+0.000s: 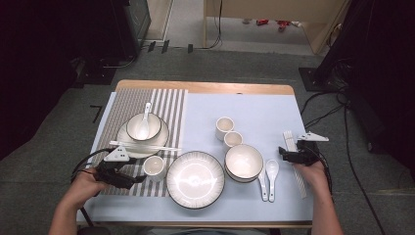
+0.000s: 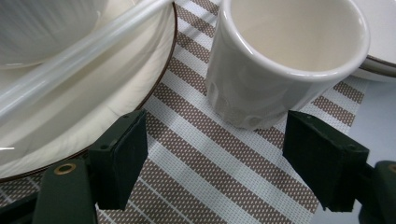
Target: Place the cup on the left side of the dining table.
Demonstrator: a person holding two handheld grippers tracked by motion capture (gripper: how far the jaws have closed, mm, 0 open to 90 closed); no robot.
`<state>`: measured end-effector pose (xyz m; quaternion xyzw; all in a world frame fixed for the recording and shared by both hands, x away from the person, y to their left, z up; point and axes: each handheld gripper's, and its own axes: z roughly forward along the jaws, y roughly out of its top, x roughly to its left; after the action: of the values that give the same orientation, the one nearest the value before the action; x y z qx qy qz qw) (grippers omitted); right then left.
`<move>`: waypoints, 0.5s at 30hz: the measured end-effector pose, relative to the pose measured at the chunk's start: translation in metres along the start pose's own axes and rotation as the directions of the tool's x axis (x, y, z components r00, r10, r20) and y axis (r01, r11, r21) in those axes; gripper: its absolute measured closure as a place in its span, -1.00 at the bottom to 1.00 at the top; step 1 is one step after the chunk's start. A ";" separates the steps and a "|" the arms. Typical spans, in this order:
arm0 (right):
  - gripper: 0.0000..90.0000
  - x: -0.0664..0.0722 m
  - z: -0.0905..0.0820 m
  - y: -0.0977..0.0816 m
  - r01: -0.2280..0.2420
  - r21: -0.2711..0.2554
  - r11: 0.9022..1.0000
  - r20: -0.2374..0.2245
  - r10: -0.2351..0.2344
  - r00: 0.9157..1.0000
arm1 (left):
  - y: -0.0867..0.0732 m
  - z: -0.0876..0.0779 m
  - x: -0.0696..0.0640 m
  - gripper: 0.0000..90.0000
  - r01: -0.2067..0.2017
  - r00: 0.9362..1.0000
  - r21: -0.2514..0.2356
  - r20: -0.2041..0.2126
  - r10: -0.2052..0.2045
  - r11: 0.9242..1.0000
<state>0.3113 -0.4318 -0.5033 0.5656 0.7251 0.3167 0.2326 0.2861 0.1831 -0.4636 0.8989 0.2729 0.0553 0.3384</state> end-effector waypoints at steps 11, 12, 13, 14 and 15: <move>-0.69 0.000 0.000 0.000 0.000 0.000 1.000 0.000 0.000 1.000 | -0.005 0.010 0.000 -0.50 -0.002 1.000 0.017 0.004 0.002 1.000; -0.69 0.000 0.000 0.000 -0.001 0.000 1.000 0.000 0.001 1.000 | -0.005 0.011 0.000 -0.50 0.001 1.000 0.018 0.004 -0.001 1.000; -0.69 0.000 0.000 0.000 0.000 0.000 1.000 0.000 0.000 1.000 | -0.006 0.011 0.001 -0.50 0.001 1.000 0.020 0.006 -0.001 1.000; -0.69 0.000 0.000 0.000 0.000 0.000 1.000 0.000 0.000 1.000 | -0.006 0.012 0.001 -0.50 0.001 1.000 0.022 0.006 -0.002 1.000; -0.69 0.000 0.000 0.000 0.000 0.000 1.000 -0.001 0.000 1.000 | -0.006 0.013 0.002 -0.50 0.005 1.000 0.021 0.003 -0.006 1.000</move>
<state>0.3113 -0.4319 -0.5033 0.5656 0.7252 0.3167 0.2322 0.2883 0.1807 -0.4775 0.9017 0.2754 0.0499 0.3295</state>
